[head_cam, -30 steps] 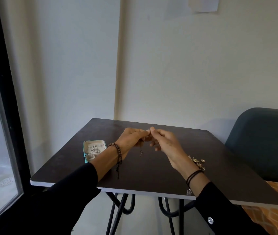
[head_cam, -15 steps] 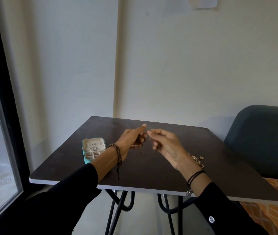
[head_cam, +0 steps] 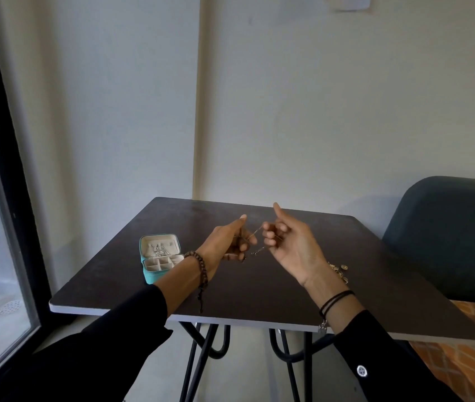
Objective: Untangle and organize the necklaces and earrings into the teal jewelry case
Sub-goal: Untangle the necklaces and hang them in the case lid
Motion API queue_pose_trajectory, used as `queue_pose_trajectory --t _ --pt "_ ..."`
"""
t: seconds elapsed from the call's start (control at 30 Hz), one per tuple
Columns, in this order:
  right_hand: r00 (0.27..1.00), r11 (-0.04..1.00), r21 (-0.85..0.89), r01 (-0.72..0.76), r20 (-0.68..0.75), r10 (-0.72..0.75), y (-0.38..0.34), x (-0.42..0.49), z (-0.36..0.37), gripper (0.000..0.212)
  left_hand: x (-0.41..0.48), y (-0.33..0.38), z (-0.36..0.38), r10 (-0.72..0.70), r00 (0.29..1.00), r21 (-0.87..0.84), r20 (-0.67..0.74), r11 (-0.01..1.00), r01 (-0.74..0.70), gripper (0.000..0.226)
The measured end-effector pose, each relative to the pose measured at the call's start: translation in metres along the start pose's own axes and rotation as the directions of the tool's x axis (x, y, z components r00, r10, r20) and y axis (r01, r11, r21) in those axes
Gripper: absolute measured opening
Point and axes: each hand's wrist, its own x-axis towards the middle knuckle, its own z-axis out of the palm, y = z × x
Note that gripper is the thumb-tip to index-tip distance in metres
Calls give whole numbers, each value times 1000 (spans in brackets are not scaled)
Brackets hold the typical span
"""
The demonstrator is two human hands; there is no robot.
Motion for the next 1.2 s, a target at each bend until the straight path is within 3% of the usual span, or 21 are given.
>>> queue_pose_trajectory --t 0.1,0.23,0.33,0.5,0.57,0.63,0.73,0.8,0.9,1.1,1.2 --pt "1000 989 -149 -3 -20 0 -1 0 -2 43 0 2 0 11 1000 -12 6 1000 -11 57" --pt "999 882 -471 -20 15 30 0 -1 -8 42 2 5 -2 28 999 -133 -19 991 -31 50" --pt "994 911 -410 -43 71 79 2 -4 -11 34 1 6 -5 36 999 -174 -31 984 -41 48" --pt "995 1000 -15 21 101 -19 5 0 -10 17 -4 -4 -4 -6 1000 -107 11 994 7 51" --pt "996 997 -59 39 80 -34 5 2 -7 16 -7 -12 -1 -4 997 -23 71 1000 5 57" --pt "996 973 -224 61 73 -45 7 4 -6 19 -9 -17 2 17 992 34 125 999 -21 61" --pt "992 865 -487 120 83 -91 10 4 -10 22 -10 -15 2 51 992 -22 115 999 -49 54" --pt "988 813 -563 152 113 -107 13 2 -13 24 -9 -12 -2 79 992 -79 94 994 -72 42" --pt "988 816 -561 140 136 -76 17 0 -16 25 -8 -10 -10 135 983 -114 123 986 -121 29" --pt "986 901 -422 96 162 -29 22 1 -21 21 -10 -14 -23 109 990 -171 92 981 -92 27" --pt "986 889 -444 113 162 -44 23 4 -16 18 -13 -20 -26 89 991 -124 96 989 -77 29"
